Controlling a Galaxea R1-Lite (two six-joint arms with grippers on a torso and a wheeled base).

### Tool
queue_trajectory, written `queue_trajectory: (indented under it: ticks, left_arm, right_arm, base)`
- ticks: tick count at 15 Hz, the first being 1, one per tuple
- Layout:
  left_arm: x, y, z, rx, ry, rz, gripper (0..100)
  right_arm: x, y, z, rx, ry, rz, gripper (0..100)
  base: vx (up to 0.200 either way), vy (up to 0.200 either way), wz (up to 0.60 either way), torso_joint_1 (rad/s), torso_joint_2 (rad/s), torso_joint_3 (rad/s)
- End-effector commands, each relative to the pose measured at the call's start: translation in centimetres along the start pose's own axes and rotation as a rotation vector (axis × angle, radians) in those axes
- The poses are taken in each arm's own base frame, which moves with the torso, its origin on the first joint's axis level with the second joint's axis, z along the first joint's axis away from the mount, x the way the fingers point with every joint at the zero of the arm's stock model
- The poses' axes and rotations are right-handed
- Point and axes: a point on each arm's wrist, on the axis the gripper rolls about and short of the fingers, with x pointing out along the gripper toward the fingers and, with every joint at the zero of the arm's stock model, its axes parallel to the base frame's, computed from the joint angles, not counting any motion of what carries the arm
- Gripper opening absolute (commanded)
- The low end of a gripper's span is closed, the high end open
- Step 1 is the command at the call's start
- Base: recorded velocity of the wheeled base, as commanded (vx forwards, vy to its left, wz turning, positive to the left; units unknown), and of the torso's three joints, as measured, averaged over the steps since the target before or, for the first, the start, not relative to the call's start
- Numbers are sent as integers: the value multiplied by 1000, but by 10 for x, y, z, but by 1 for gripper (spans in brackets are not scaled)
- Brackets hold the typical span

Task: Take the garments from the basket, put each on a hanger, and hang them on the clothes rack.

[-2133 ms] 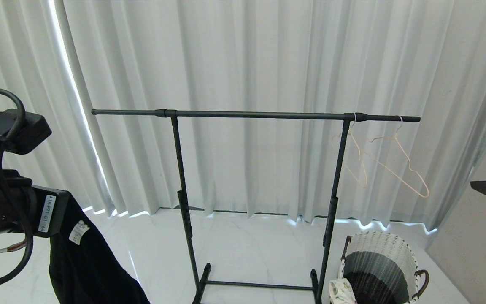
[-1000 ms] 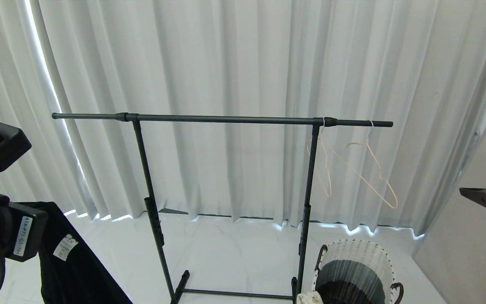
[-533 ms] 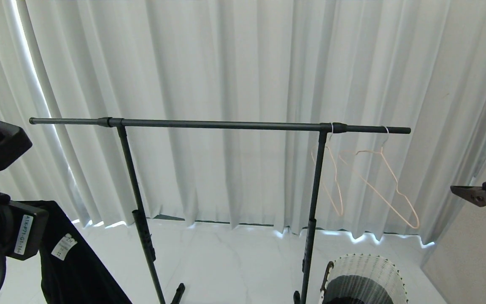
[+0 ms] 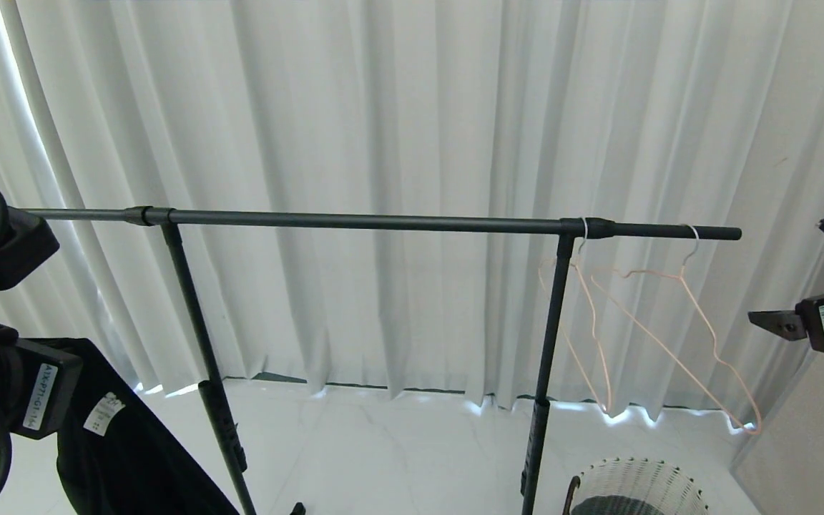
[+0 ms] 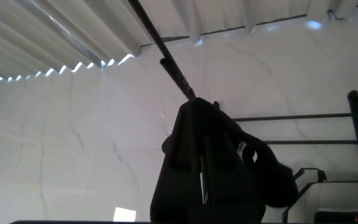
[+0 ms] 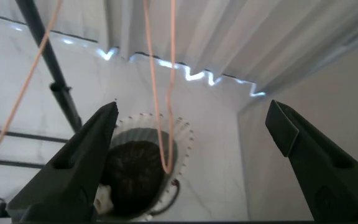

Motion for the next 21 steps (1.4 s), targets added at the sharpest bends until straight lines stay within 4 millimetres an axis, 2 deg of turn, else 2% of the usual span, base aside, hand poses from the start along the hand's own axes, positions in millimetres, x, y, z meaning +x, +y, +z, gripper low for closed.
queue_trajectory:
  ticks: [1, 4, 7, 9, 13, 18, 21]
  left_arm:
    - [1, -1, -2, 5, 9, 3, 0]
    - [7, -3, -9, 4, 41, 36, 0]
    - [20, -3, -21, -37, 16, 114, 0]
    - [16, -1, -21, -45, 3, 150, 0]
    - [1, 3, -24, -68, -59, 144, 0]
    - [-1, 4, -24, -68, -67, 141, 0]
    - [-1, 3, -24, -66, -69, 141, 0]
  right_arm:
    - [32, -11, -9, 38, 55, 21, 100]
    - [77, -20, -23, 67, 89, 108, 100]
    - [132, -24, -42, 83, 89, 147, 100]
    - [149, -28, -52, 93, 70, 262, 100]
    - [169, -34, -67, 93, 108, 279, 100]
    - [192, -42, -60, 94, 84, 267, 100]
    - [194, -41, -60, 93, 85, 271, 100]
  base:
    - [0, 0, 0, 0, 0, 0]
    - [0, 0, 0, 0, 0, 0]
    - [0, 0, 0, 0, 0, 0]
    - [0, 0, 0, 0, 0, 0]
    - [0, 0, 0, 0, 0, 0]
    - [0, 0, 0, 0, 0, 0]
    - [0, 0, 0, 0, 0, 0]
